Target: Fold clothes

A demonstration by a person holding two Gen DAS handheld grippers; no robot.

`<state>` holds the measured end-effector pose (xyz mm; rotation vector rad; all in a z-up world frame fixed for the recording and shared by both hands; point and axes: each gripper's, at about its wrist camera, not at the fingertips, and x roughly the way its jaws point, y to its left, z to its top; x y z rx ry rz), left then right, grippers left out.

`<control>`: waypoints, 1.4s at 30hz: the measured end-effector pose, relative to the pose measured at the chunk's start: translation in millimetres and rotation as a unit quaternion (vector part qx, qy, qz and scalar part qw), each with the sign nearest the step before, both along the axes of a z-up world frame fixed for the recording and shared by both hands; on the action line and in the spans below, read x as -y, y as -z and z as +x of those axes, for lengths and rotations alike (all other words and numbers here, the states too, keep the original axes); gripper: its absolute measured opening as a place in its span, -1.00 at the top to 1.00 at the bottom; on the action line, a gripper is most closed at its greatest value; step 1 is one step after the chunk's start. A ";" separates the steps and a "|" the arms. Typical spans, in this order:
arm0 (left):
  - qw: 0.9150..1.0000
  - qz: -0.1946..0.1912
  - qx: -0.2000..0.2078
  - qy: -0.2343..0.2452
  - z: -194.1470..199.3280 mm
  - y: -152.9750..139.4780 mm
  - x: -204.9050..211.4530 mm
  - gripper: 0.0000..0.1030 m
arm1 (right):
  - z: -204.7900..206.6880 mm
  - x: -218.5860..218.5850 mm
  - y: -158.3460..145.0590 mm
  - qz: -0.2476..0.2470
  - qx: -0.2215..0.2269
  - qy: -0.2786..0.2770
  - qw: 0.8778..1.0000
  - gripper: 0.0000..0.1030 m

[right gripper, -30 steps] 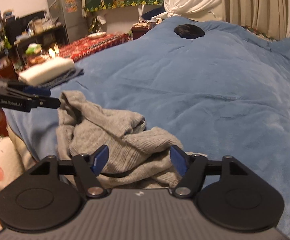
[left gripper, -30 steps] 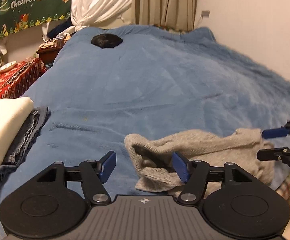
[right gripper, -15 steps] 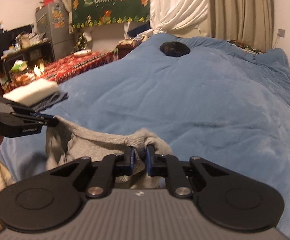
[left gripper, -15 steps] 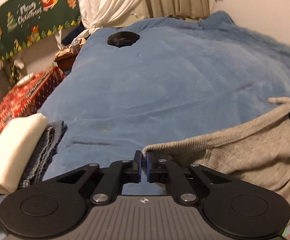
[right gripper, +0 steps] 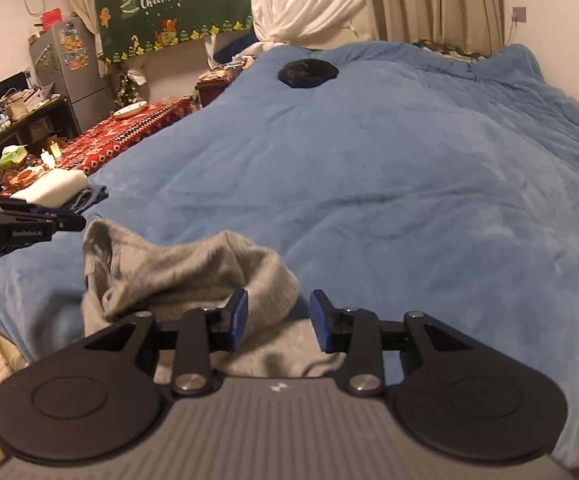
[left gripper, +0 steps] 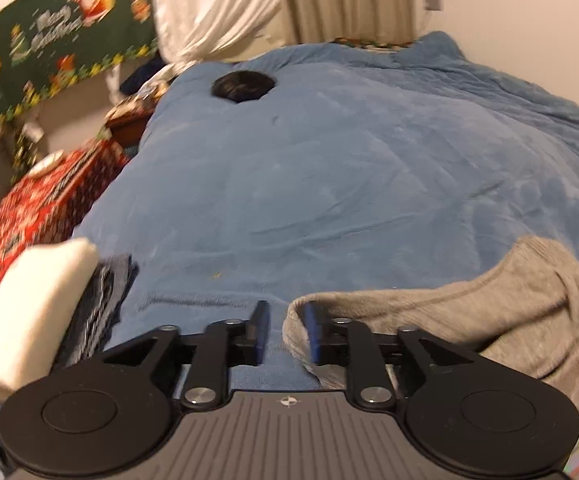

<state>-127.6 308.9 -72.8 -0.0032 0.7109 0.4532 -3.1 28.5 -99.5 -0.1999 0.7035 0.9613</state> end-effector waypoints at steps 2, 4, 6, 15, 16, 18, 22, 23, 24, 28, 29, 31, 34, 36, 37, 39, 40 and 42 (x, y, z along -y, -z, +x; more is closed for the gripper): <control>0.999 0.015 -0.006 0.031 1.4 -3.3 2.6 0.39 | -0.6 1.0 3.3 0.002 -0.008 -0.002 1.000 0.26; 0.997 0.027 -0.021 0.062 5.5 -2.9 2.7 0.29 | -2.8 1.8 4.3 0.002 -0.011 -0.003 1.000 0.24; 0.995 0.039 -0.039 0.081 10.4 -0.7 1.0 0.23 | -4.0 2.0 4.4 0.003 -0.014 -0.003 1.000 0.23; 0.997 -0.006 -0.053 0.061 15.1 3.7 -20.8 0.23 | -8.3 0.5 6.5 0.008 -0.021 -0.001 1.000 -0.01; 0.996 -0.001 -0.053 0.068 14.5 3.3 -17.8 0.23 | -8.6 0.1 6.8 0.007 -0.020 -0.002 1.000 -0.07; 0.994 0.011 -0.057 0.087 15.8 3.0 -11.7 0.22 | -9.3 -0.6 7.3 0.004 -0.019 -0.004 1.000 -0.17; 0.988 0.052 -0.067 0.132 22.7 0.8 -2.2 0.22 | -11.4 2.4 8.3 0.004 -0.011 -0.006 1.000 -0.40; 0.984 0.066 -0.068 0.150 25.1 -0.7 0.6 0.22 | -12.0 3.0 8.5 0.004 -0.011 -0.006 1.000 -0.40; 0.979 0.081 -0.071 0.170 27.5 -1.6 4.2 0.18 | -12.6 3.6 9.0 0.004 -0.012 -0.006 1.000 -0.40; 0.955 0.123 -0.098 0.252 38.3 -1.8 16.5 0.07 | -14.0 6.2 11.7 0.003 -0.017 -0.004 1.000 -0.44; 0.948 0.126 -0.108 0.271 41.6 -1.2 18.4 0.07 | -14.3 6.7 12.4 0.003 -0.018 -0.004 1.000 -0.44; 0.936 0.125 -0.128 0.303 49.0 0.8 20.6 0.06 | -13.9 8.0 13.1 0.004 -0.021 -0.002 1.000 -0.46; 0.926 0.114 -0.160 0.322 58.9 9.9 17.1 0.06 | -13.0 9.5 14.0 0.010 -0.024 0.001 1.000 -0.47; 0.920 0.116 -0.177 0.329 61.7 18.0 17.6 0.06 | -11.3 9.5 14.3 0.012 -0.025 0.003 1.000 -0.47; 0.917 0.119 -0.183 0.333 62.0 22.5 19.0 0.06 | -10.7 9.4 14.6 0.013 -0.027 0.004 1.000 -0.47; 0.913 0.124 -0.192 0.338 60.8 31.0 22.6 0.06 | -9.3 9.1 15.3 0.015 -0.030 0.004 0.999 -0.47; 0.913 0.127 -0.192 0.338 58.5 34.8 25.2 0.07 | -8.5 8.4 15.3 0.015 -0.031 0.004 0.999 -0.47; 0.918 0.130 -0.183 0.328 53.9 36.8 25.1 0.21 | -7.3 6.7 15.4 0.016 -0.031 0.003 0.999 -0.47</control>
